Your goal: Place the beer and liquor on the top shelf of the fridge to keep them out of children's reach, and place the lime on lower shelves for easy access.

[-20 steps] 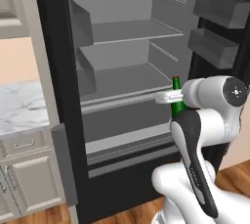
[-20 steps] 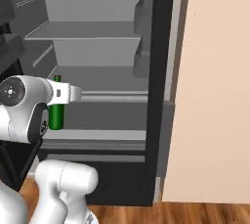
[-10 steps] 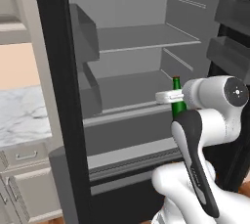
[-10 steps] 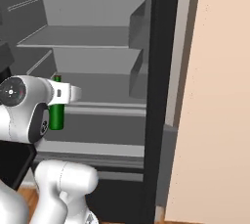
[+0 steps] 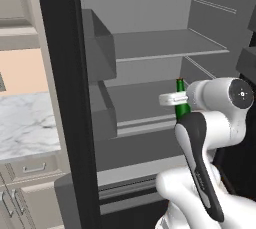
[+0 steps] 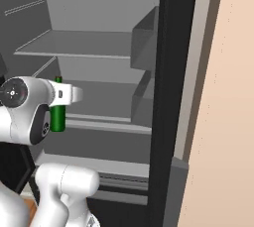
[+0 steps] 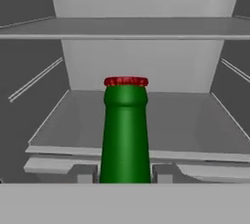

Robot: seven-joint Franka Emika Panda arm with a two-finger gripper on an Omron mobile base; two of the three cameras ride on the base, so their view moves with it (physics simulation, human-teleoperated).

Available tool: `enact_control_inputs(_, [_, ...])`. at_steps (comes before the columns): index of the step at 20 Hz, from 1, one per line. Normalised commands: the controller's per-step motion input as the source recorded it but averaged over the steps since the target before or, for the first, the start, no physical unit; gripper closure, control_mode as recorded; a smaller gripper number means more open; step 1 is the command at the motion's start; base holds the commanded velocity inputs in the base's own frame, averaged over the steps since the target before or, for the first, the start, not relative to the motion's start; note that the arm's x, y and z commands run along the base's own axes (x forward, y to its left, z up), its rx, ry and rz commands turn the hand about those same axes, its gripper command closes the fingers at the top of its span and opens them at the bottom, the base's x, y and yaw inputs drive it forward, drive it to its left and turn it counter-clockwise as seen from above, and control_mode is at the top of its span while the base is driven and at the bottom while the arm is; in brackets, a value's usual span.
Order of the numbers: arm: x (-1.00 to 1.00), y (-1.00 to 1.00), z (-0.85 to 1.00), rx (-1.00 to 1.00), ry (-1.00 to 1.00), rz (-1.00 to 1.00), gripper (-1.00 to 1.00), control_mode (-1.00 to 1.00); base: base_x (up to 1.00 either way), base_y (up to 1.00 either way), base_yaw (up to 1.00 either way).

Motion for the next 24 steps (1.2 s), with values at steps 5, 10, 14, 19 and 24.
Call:
enact_control_inputs(5, [0.02, 0.0, 0.0, 0.07, -0.28, 0.09, 1.0, -1.0, 0.0, 0.0, 0.0])
enact_control_inputs(10, [0.01, -0.02, 0.26, 0.09, -0.29, 0.04, 1.0, -1.0, 0.0, 0.0, 0.0])
enact_control_inputs(14, [0.18, 0.0, 0.55, 0.04, -0.18, 0.02, 1.0, -1.0, 0.0, 0.0, 0.0])
enact_control_inputs(19, [0.21, 0.0, 0.59, 0.0, -0.08, 0.0, 1.0, -1.0, 0.0, 0.0, 0.0])
enact_control_inputs(24, [0.06, 0.0, 0.6, -0.03, 0.0, 0.0, 1.0, -1.0, 0.0, 0.0, 0.0])
